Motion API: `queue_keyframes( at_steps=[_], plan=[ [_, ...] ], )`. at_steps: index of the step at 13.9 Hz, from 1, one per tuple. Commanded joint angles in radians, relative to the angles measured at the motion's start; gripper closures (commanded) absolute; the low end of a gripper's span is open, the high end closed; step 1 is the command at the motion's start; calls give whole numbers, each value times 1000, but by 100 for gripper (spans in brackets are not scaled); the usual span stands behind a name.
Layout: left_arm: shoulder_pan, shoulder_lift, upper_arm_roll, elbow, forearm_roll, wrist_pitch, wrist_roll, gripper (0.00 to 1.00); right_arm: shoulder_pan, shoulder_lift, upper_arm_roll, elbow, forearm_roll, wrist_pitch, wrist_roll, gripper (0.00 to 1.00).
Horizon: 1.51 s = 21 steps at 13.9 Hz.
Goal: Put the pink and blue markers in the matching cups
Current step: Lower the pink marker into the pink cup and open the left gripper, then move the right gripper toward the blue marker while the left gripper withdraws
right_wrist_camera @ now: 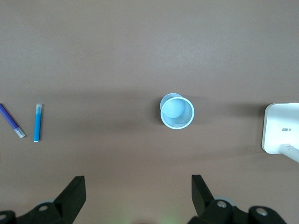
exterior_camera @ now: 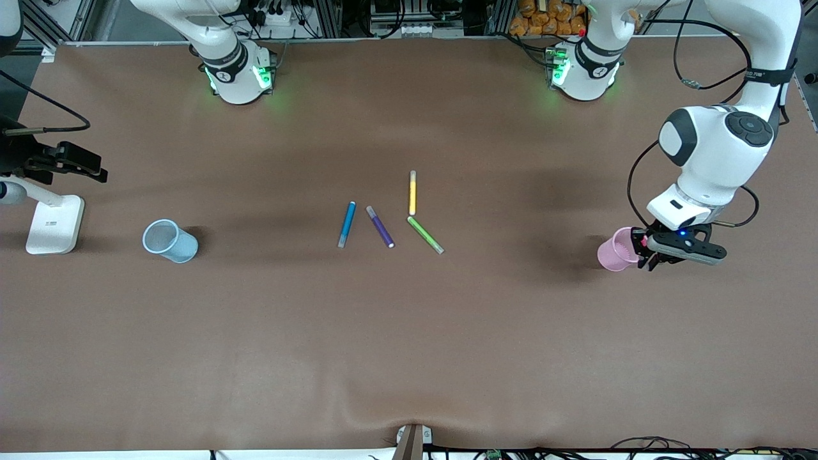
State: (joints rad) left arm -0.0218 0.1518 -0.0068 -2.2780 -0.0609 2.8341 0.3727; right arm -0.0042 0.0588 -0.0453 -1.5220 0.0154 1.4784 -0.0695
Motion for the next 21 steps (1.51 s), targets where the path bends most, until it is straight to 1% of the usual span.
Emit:
queue_keyframes(
  at_steps=[1,10,13,15,17,18,19,20,21],
  plan=[
    [8,-31,-10,-32,6,18,-3,100,0,3,1,14,0,-7,11,0],
    [8,23,-15,-34,0,88,-9,100,1,9,2,16,1,-7,11,0],
    [8,31,-15,-37,-4,90,-9,100,3,10,1,16,5,-6,11,0],
    [2,52,-15,-37,-28,111,-11,100,0,10,2,14,9,-6,11,0],
    [6,52,-27,-40,-31,114,-11,97,16,50,2,14,9,13,11,0],
    [8,52,-30,-40,-31,114,-11,93,32,80,2,14,11,38,13,0],
    [8,55,-30,-38,-31,114,-11,79,55,107,2,14,11,69,13,0],
    [8,63,-32,-34,-31,114,-9,15,75,136,2,14,12,104,14,0],
    [8,63,-32,-28,-31,114,-5,0,98,171,2,14,15,141,29,0]
  ],
)
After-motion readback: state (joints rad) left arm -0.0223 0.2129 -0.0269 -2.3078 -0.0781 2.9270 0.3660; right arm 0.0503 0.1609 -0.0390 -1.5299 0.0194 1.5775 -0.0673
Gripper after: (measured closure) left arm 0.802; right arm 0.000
